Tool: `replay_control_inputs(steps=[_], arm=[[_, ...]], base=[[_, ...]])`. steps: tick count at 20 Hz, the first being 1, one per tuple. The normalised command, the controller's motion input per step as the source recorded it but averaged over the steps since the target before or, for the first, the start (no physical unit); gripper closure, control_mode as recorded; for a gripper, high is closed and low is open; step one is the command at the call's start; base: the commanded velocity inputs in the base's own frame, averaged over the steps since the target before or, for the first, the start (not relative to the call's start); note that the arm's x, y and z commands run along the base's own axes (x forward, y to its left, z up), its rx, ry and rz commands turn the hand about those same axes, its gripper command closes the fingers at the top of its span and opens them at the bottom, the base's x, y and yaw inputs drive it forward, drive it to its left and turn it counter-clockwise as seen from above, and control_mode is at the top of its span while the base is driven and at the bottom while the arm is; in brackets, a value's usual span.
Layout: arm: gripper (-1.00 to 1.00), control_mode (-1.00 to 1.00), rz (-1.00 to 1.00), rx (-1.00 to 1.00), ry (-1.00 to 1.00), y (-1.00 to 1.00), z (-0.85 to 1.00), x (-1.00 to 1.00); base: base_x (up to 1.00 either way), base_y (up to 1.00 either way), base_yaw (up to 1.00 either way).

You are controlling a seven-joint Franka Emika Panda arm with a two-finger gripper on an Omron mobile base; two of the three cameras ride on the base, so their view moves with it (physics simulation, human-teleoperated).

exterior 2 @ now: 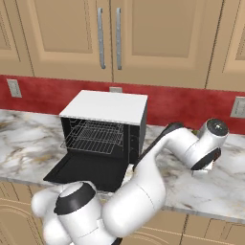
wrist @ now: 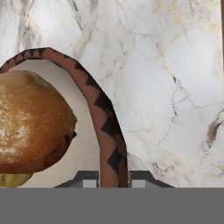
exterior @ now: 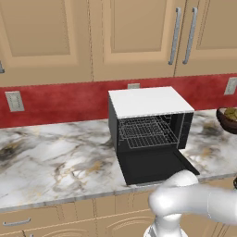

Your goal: Pick up the heated bread from the toaster oven and place it in the bowl. Then move the bread bowl to the dining counter.

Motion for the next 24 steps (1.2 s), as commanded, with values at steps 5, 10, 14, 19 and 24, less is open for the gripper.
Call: replay_control_inputs(steps=[5,10,14,19,24], arm=[[1.0,-1.0,-0.02,-0.06,-0.28,0.44,0.8,-0.04],[1.0,-1.0,0.0,-0.05,-0.15,0.47,0.97,-0.15],[1.0,-1.0,0.0,-0.03,-0.1,0.52,0.95,-0.26],[1.0,-1.0,0.02,-0.02,-0.05,0.77,0.65,-0.16],[1.0,-1.0,0.11,-0.01,0.0,0.7,0.26,-0.03]], base=[[0.0,0.0,0.0],[0.0,0.0,0.0],[0.0,0.0,0.0],[0.0,0.0,0.0],[0.0,0.0,0.0]])
